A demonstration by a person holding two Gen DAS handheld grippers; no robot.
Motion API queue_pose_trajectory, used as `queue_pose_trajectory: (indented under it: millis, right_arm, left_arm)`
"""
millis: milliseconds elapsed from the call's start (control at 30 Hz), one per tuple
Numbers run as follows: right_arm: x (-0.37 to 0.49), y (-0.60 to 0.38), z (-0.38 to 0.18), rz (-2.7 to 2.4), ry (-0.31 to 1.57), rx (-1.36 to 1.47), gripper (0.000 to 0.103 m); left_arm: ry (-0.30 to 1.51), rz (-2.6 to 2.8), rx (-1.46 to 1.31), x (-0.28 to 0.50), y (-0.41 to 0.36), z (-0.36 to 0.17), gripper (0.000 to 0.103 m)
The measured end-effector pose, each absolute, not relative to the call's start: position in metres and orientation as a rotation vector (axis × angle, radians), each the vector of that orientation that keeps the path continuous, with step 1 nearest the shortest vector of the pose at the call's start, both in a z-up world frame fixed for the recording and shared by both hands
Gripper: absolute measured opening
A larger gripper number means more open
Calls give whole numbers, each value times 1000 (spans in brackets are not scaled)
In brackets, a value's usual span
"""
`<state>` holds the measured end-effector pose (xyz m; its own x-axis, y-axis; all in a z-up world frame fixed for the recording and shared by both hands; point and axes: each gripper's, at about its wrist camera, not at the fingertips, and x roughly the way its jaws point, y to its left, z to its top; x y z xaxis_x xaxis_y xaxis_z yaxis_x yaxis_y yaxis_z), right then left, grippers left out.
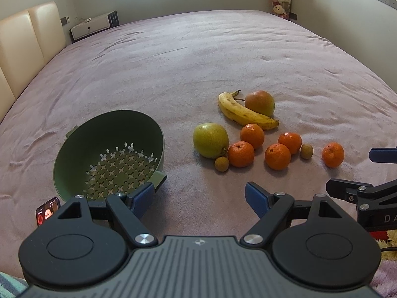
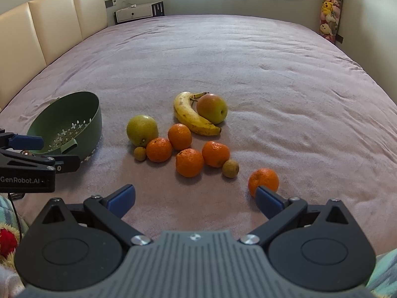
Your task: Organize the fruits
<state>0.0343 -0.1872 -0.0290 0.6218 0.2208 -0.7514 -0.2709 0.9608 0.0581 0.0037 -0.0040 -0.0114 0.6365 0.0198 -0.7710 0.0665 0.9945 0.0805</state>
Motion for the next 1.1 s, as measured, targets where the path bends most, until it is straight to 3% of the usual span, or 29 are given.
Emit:
queue_pose_trajectory:
  millis: [1100]
  right_arm:
    - [35, -186, -32, 281, 869, -68, 99]
  left_arm:
    - [886, -27, 105, 2, -1, -13, 97]
